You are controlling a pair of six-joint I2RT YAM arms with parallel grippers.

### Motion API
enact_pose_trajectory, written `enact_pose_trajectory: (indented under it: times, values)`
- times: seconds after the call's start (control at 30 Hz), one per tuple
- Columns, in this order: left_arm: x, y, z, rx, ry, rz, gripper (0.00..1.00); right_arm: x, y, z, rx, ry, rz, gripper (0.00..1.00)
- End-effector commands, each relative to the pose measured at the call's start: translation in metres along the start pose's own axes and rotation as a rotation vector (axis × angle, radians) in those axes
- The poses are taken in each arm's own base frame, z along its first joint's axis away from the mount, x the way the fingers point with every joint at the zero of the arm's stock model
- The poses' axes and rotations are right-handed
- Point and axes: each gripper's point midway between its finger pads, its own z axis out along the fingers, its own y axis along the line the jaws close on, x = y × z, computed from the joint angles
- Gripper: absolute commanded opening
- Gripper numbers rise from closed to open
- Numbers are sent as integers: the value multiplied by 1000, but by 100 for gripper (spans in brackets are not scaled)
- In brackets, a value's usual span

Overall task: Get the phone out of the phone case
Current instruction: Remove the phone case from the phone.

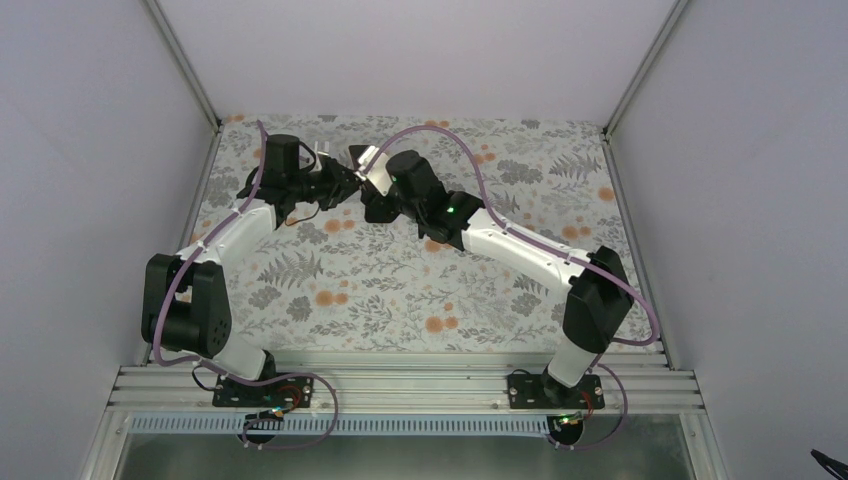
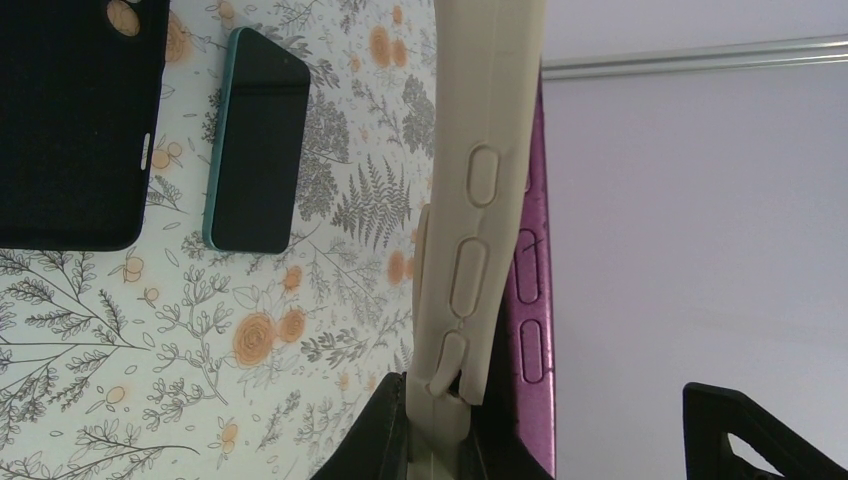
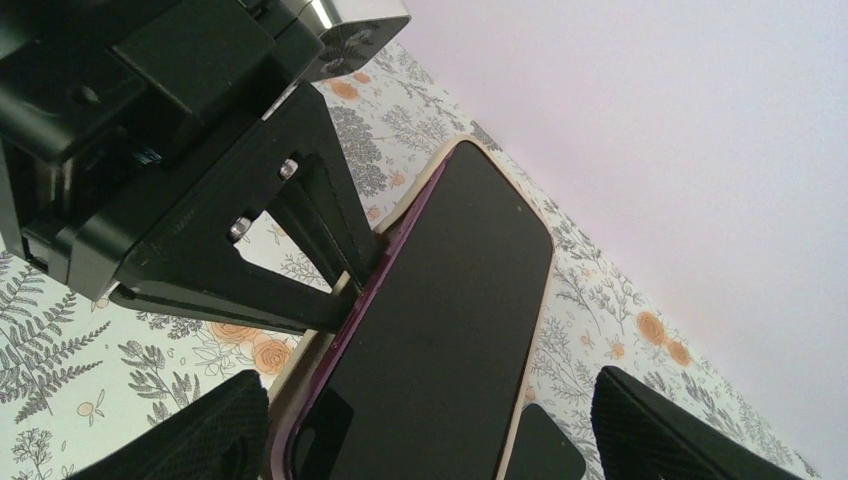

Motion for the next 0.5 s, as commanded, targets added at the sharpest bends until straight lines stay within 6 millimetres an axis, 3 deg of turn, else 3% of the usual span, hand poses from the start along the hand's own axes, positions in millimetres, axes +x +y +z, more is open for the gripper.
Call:
enact_pose_trajectory:
  times: [0.0, 0.47]
  values:
    - [-4, -21, -4, 55, 2, 55, 2, 2, 0, 4, -4, 6, 27, 77]
    - [-1, -25, -6, 73, 8, 54, 2, 23, -10, 21, 97, 56, -10, 75]
